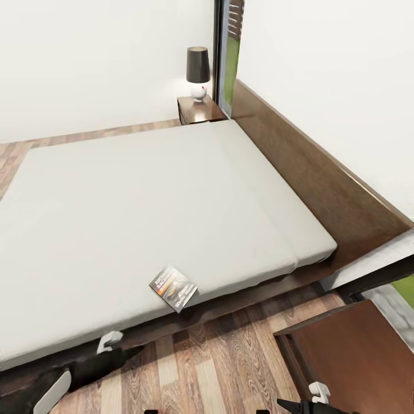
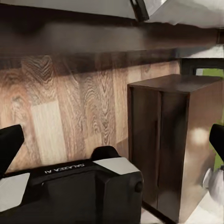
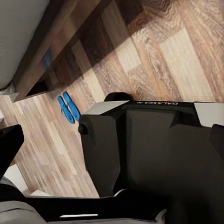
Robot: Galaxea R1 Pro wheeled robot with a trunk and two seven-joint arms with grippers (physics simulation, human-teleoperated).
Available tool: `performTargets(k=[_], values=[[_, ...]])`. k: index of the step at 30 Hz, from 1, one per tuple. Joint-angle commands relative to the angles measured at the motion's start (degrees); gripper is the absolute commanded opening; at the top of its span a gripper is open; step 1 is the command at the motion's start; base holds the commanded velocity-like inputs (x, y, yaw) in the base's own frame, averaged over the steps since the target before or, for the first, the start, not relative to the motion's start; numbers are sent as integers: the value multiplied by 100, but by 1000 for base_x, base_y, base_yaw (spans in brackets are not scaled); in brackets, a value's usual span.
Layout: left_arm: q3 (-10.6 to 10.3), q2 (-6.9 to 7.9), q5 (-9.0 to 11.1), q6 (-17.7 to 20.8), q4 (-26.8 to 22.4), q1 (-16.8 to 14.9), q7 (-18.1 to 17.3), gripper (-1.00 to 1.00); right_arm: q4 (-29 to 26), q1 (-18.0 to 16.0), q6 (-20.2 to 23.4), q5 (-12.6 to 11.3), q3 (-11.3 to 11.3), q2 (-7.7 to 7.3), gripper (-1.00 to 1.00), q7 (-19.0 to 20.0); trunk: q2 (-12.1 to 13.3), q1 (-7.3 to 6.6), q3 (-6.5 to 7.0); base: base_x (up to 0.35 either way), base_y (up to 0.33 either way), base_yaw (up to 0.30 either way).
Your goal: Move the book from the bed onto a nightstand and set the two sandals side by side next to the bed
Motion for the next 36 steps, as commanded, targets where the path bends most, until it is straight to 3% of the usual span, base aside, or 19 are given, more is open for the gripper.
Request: performTargets(k=[1,8,12,13,17,30,36], values=[[-25,-13,-30,-196,241,-5,-137,100,-7,-1,57,35,-49,1,100,23,38,-22,15,0,0,0],[-39,-218,-281,-977,1351,-3,-375,100,-7,1,57,36,-42,7,100,13,318,-176,141,0,0,0],[-41,-522,-638,-1540,1966,-3,-390,100,-5,1,56,42,-41,36,100,-2,479,-263,212,0,0,0],[-37,-787,-924,-1740,2160,-3,-363,100,12,3,57,44,-41,62,100,-21,519,-285,230,0,0,0],[-33,-965,-1072,-1800,2219,-3,-351,100,157,2,57,44,-41,72,100,-37,679,-373,302,0,0,0],[-24,-1018,-1103,-1816,2248,-3,-348,100,239,3,57,44,-41,81,100,-47,720,-395,320,0,0,4],[-23,-1017,-1101,-1816,2251,-3,-348,100,239,2,57,44,-41,81,100,-48,720,-395,320,0,0,213]])
